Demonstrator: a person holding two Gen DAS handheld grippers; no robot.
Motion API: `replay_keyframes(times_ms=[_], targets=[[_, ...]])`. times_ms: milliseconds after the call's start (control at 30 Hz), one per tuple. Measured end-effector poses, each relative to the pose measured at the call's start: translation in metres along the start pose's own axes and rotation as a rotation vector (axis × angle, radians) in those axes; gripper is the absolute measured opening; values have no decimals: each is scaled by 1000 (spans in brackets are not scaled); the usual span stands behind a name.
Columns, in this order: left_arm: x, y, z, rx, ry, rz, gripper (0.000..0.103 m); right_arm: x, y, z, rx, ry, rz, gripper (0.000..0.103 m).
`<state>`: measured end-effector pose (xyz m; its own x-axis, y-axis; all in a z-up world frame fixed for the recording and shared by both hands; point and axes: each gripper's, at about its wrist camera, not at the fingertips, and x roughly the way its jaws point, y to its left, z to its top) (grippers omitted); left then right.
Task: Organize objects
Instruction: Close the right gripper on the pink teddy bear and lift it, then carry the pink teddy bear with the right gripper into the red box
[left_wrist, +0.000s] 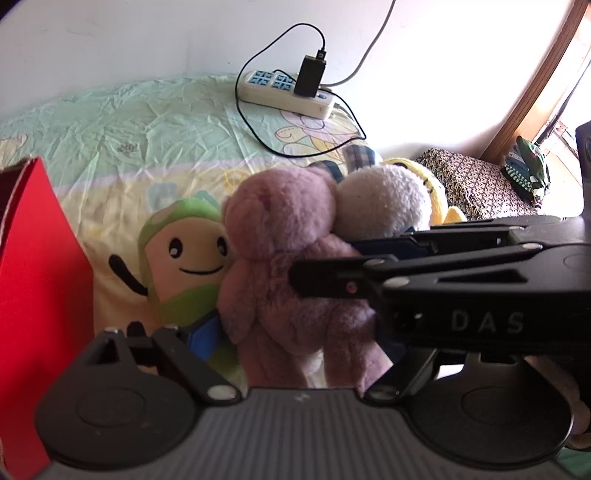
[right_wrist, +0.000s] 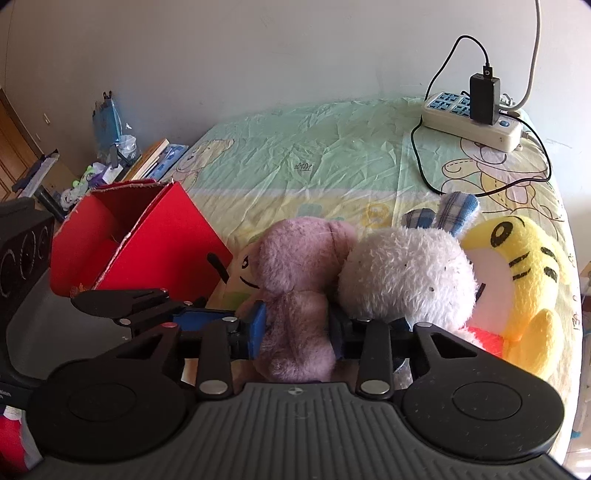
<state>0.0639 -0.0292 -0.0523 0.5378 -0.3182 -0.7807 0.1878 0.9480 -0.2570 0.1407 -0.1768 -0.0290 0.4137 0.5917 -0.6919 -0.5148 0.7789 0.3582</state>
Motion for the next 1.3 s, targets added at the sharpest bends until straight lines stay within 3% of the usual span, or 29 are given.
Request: replay_keyframes(times_ms=[133,367,700,1033,1300], targets=[[-13,-5,-4,15,-20,9,80,-12,1,-5,41,-24,31,25],[-51,-15,-8,29,-111,9,80,-43,16,-8,59,-116,71,23],[-125,1,-8,-5,-287,79,80,-65,58,9,31,-281,183,23],[-186,80,-20,-17,-366,171,80,-19,141,37,-24,-316,244,23],[-213,163,-37,-42,-341,253,80,50,201,44,51,-244,295,23]])
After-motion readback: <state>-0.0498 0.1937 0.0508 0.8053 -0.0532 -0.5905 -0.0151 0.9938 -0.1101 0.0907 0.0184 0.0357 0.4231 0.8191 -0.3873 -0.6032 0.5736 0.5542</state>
